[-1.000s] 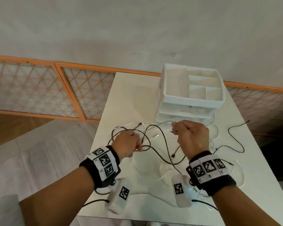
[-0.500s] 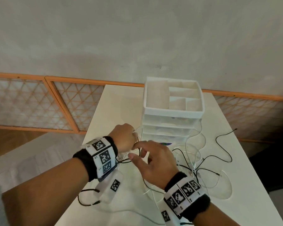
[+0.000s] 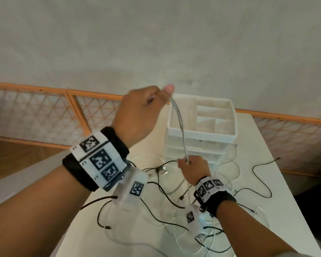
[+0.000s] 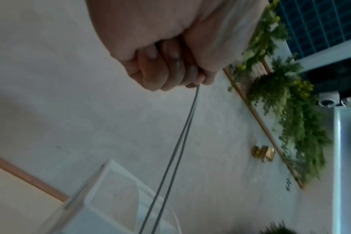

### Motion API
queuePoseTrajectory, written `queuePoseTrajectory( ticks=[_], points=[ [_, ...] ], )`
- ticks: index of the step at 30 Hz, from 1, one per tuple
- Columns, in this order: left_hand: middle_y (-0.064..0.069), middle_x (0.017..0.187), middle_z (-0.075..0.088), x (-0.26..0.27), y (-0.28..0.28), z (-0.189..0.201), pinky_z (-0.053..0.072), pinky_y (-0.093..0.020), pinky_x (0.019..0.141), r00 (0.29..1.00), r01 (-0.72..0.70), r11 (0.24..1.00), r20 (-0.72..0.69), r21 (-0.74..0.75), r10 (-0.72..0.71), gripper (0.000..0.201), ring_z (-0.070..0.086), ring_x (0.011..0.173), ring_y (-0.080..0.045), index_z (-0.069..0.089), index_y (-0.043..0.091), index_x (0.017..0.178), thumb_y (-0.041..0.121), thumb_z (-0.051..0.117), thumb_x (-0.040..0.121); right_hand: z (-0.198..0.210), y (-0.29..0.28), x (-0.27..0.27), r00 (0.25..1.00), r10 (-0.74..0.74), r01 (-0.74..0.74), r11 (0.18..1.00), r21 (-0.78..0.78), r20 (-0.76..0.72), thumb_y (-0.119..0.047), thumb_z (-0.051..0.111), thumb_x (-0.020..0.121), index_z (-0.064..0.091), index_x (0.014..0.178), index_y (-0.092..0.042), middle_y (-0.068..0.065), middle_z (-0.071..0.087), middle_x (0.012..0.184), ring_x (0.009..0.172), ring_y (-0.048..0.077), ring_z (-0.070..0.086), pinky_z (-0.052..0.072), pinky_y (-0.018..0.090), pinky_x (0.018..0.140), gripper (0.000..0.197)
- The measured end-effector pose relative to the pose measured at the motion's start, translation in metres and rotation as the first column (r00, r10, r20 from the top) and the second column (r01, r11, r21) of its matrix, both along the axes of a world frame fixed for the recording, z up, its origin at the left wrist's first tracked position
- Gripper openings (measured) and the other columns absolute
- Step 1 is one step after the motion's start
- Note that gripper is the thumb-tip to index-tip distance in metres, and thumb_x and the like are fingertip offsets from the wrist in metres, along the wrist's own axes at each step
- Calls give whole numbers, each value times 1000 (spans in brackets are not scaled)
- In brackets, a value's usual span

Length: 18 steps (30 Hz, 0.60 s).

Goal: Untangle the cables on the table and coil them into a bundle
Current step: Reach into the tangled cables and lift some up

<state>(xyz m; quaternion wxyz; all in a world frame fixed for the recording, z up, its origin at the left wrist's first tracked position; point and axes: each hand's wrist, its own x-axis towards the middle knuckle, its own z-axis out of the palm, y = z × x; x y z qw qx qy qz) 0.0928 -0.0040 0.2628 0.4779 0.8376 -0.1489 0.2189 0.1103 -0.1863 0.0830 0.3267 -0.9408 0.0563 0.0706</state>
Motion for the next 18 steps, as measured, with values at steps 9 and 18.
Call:
queuePoseTrajectory(
  ticks=[9,18],
  points=[
    [-2,57,39,11,28,-92,32,-33,58,828,-143,942,-485,302,281,58,44,60,-25,38,15,63,66,47,89,82,-50,2,949,-64,66,998,3,308,-55,50,96,71,69,-15,1,66,67,67,17,62,46,28,71,53],
    [-7,62,46,23,63,-102,27,-19,38,698,-633,652,-672,-417,248,47,34,39,-15,49,15,69,51,43,99,92,-104,-10,980,142,-97,953,-286,141,-49,69,86,53,54,-28,-6,55,64,69,20,56,37,24,57,41]
  ],
)
